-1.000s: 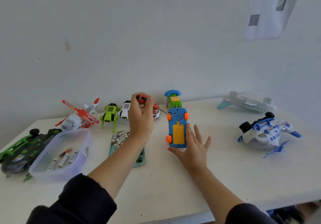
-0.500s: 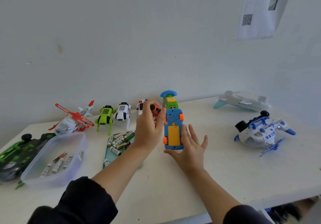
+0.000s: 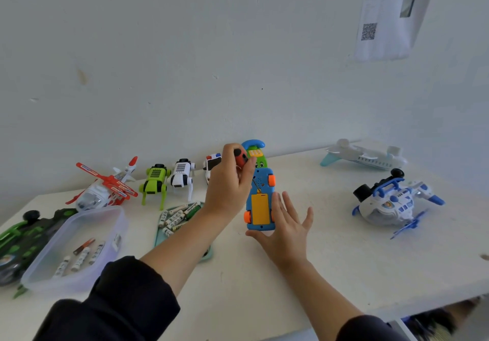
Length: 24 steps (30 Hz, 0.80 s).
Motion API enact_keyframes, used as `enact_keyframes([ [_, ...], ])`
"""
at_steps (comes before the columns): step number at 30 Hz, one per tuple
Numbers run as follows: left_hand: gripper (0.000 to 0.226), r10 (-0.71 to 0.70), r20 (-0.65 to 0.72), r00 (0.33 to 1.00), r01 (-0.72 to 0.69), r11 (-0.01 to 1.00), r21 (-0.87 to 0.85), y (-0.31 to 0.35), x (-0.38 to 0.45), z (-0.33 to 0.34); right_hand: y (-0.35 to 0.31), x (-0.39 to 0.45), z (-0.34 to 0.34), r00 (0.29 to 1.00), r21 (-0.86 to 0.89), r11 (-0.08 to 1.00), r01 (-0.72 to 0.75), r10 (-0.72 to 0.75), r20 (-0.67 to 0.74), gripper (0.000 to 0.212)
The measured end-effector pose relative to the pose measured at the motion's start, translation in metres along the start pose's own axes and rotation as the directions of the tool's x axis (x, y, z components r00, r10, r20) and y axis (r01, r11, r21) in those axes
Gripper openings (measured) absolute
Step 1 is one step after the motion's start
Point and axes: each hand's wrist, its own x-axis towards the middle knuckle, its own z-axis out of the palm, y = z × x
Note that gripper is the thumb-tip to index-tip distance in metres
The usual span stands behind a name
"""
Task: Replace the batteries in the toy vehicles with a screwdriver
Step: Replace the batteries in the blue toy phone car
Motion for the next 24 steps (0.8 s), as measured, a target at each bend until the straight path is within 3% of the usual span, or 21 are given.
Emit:
enact_keyframes([
  [17, 0.027, 0.009, -0.012, 1.000, -0.009, 1.000, 0.019, -0.003, 0.006, 0.004, 0.001, 0.000, 0.001, 1.000, 0.000, 1.000, -0.009, 0.009, -0.021, 0.108],
  [21, 0.026, -0.052, 0.033, 0.998, 0.049, 0.995, 0.084, -0.001, 0.020, 0.007, 0.000, 0.001, 0.000, 0.999, 0.007, 1.000, 0.007, -0.007, -0.033, 0.109],
  [24, 0.017, -0.199, 0.077, 0.977, 0.184, 0.968, 0.168, -0.002, 0.040, 0.012, -0.001, 0.000, 0.000, 0.999, 0.010, 1.000, 0.029, -0.029, -0.037, 0.110],
])
